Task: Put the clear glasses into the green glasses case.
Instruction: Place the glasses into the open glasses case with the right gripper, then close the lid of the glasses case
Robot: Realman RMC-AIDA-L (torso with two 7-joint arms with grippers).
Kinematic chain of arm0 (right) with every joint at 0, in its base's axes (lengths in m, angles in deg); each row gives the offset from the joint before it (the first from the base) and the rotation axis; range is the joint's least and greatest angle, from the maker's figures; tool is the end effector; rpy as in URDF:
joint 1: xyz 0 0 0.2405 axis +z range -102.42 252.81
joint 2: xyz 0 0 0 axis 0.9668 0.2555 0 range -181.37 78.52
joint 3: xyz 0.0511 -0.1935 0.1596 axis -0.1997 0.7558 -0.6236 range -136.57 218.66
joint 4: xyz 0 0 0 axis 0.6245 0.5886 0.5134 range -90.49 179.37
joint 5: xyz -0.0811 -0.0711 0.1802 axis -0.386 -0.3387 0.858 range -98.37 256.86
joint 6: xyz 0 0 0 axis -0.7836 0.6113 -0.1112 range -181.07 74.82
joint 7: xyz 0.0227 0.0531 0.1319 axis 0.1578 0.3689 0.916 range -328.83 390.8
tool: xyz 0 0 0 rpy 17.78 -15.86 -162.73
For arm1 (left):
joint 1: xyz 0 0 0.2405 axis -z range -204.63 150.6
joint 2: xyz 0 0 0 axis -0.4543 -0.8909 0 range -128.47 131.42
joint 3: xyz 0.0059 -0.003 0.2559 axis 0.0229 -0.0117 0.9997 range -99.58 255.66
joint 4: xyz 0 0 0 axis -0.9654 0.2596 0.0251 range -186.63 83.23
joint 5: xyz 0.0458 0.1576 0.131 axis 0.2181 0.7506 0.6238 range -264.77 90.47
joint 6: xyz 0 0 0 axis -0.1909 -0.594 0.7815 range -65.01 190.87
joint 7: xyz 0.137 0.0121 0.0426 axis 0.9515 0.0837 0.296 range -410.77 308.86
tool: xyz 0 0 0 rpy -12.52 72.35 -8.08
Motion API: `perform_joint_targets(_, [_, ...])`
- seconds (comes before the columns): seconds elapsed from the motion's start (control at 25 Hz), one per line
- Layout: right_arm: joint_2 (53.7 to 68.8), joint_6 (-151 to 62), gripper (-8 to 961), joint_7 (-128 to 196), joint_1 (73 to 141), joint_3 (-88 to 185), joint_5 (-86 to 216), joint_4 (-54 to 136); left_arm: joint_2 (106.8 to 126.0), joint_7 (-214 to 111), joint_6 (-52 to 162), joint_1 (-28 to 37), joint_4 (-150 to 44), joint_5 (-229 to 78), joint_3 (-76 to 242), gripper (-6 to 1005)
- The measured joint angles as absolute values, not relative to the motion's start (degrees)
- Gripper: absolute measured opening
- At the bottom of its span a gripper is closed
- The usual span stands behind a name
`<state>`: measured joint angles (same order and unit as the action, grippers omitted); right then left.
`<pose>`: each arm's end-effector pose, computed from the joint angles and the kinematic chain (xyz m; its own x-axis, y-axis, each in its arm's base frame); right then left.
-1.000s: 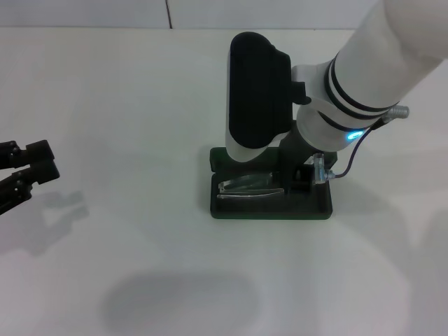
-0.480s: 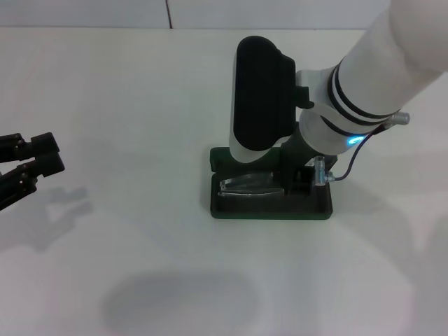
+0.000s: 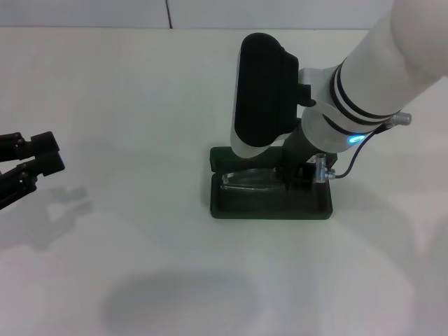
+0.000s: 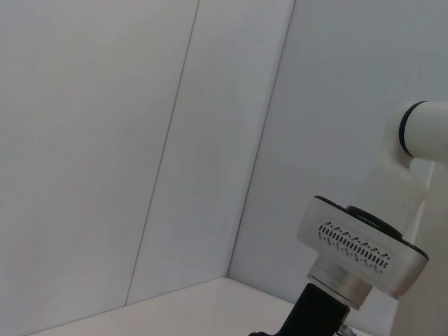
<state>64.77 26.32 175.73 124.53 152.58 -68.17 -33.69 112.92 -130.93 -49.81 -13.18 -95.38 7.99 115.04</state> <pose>0.0794 0.3447 -0.0772 0.8592 -0.0211 0.5112 0.1310 -0.9568 -0.2597 -0.2998 0.2434 0.1018 0.6454 0.2321 0.7278 0.4483 -0.8865 -0.1148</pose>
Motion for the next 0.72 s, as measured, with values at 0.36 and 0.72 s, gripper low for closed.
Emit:
perform_joint_targets(0.36, [64.77,26.31,85,175.89,124.55,153.28,-68.86,-33.71,113.02,-130.94,-49.83,-13.23,-95.39,7.85,115.04,289])
perform_joint_targets(0.72, [64.77,26.41,136,175.99,124.56,153.91,-68.5,-34.96,113.26,-130.75,-49.83,-13.47,-95.37,7.85,115.04,287])
